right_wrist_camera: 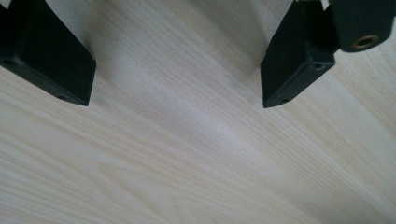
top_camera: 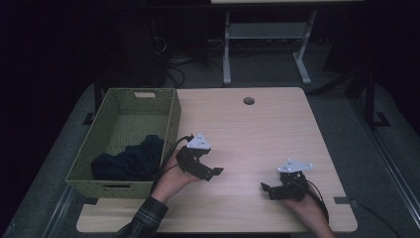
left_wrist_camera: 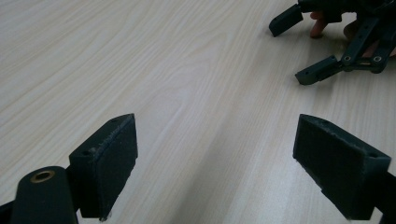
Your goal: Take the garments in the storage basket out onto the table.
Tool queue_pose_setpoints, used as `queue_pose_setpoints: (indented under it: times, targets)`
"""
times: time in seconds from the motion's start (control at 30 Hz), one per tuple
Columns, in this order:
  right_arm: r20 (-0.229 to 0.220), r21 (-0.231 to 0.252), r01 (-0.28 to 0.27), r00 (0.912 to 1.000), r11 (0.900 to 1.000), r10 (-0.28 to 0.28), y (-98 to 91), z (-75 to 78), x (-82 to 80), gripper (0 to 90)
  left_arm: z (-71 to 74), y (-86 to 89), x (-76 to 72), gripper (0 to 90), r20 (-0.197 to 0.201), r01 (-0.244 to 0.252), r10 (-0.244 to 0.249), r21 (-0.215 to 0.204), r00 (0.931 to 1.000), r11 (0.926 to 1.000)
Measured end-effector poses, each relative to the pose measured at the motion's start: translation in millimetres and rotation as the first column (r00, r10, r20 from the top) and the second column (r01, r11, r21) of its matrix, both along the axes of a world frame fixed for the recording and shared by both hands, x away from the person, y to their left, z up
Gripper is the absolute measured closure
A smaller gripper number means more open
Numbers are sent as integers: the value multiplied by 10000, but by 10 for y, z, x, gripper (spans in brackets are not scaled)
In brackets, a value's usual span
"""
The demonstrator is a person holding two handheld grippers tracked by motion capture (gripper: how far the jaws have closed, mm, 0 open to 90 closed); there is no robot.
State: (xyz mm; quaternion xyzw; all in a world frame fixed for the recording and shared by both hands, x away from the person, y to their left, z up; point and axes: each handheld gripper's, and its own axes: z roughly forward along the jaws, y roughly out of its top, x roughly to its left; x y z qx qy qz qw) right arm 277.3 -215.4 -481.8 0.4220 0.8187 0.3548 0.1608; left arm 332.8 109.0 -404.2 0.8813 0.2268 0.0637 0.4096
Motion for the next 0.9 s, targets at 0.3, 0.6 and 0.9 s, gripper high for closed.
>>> queue_pose_setpoints:
  times: [0.3,0.6,0.9]
  targets:
    - [13,-4,-5,10000,10000,5,0,-1,1,100,130,18,12,135,100,87,-87,-43,9999,10000]
    - [13,-1,-3,10000,10000,3,0,-1,1,101,244,46,26,136,277,94,-90,-139,9996,9999]
    - [12,-1,-4,10000,10000,4,0,-1,1,100,330,92,63,136,302,135,-133,-79,9995,9999]
